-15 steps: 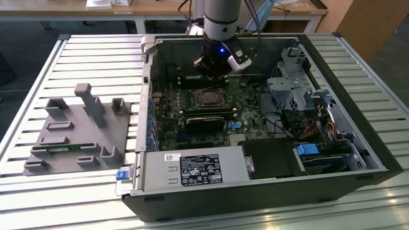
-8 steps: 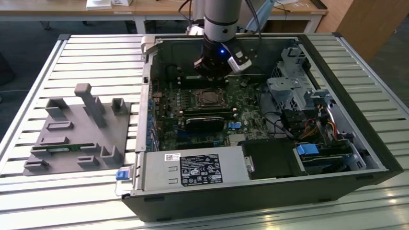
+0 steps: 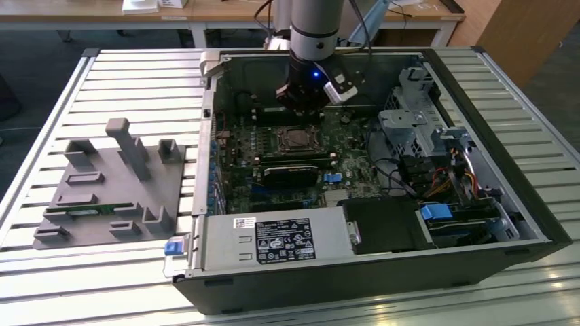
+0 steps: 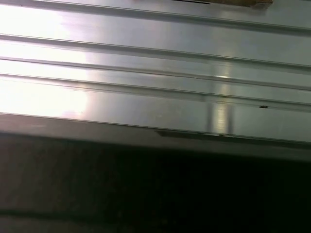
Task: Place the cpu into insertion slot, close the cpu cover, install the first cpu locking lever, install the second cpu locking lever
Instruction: 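Install the first cpu locking lever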
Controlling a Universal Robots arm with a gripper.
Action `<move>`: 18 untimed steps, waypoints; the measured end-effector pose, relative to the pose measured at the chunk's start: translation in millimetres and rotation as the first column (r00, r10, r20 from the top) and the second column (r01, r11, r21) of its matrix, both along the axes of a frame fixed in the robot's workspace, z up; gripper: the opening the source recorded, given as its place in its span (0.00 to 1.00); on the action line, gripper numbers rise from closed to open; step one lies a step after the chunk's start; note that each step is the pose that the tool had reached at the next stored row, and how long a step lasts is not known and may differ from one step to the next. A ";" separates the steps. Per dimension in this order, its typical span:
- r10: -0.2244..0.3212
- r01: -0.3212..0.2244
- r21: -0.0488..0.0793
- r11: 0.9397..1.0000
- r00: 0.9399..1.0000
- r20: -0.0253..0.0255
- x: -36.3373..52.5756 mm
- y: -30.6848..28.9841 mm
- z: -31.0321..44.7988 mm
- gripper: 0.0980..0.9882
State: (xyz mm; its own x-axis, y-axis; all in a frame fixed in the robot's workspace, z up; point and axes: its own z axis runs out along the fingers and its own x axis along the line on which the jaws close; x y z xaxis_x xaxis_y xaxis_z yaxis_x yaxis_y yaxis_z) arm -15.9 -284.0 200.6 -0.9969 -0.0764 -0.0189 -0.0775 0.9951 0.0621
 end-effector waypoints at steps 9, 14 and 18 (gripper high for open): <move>0.000 0.000 -0.018 1.000 1.000 0.000 0.0 0.0 -1.3 0.01; 0.000 0.000 -0.022 1.000 1.000 0.000 0.0 0.0 -3.0 0.01; 0.000 0.000 -0.019 1.000 1.000 0.000 -0.1 0.0 -3.4 0.01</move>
